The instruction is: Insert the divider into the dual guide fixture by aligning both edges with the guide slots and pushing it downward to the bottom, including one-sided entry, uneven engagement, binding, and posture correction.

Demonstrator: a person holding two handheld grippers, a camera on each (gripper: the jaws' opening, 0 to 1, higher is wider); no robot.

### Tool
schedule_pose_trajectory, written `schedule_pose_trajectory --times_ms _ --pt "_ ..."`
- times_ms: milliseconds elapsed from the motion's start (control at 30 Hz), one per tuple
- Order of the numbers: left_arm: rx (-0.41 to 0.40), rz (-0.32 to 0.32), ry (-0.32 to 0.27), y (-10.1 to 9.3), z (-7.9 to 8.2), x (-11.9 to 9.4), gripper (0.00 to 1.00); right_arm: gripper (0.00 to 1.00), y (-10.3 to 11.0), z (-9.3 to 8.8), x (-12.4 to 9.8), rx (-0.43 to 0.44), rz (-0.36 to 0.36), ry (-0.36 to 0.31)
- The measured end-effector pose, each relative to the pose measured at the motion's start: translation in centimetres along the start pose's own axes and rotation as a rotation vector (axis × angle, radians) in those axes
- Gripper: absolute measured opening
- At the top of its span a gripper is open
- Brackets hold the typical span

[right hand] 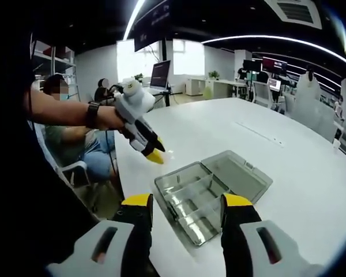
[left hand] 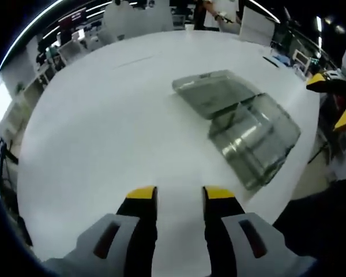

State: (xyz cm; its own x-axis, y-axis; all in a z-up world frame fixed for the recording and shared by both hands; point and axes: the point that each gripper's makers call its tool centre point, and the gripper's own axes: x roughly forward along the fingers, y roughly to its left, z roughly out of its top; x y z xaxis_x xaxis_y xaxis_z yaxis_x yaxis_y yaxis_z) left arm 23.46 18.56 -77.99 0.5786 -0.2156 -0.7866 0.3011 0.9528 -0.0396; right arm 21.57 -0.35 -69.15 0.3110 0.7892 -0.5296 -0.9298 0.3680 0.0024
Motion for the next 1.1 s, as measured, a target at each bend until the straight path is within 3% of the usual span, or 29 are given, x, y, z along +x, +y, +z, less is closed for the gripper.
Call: schedule_pose_trajectory --times_ms 467,1100 --pt "0.008 -0.03 -0.066 -2.1 1.0 -1.2 0.29 0.43 0.2 -0.1 -0.2 0.001 0.016 0.01" --pt "0.095 -0.059 -0.208 -5.5 4.3 -3.4 0.29 0.43 0.8 -0.1 -0.7 0.032 0.028 0.011"
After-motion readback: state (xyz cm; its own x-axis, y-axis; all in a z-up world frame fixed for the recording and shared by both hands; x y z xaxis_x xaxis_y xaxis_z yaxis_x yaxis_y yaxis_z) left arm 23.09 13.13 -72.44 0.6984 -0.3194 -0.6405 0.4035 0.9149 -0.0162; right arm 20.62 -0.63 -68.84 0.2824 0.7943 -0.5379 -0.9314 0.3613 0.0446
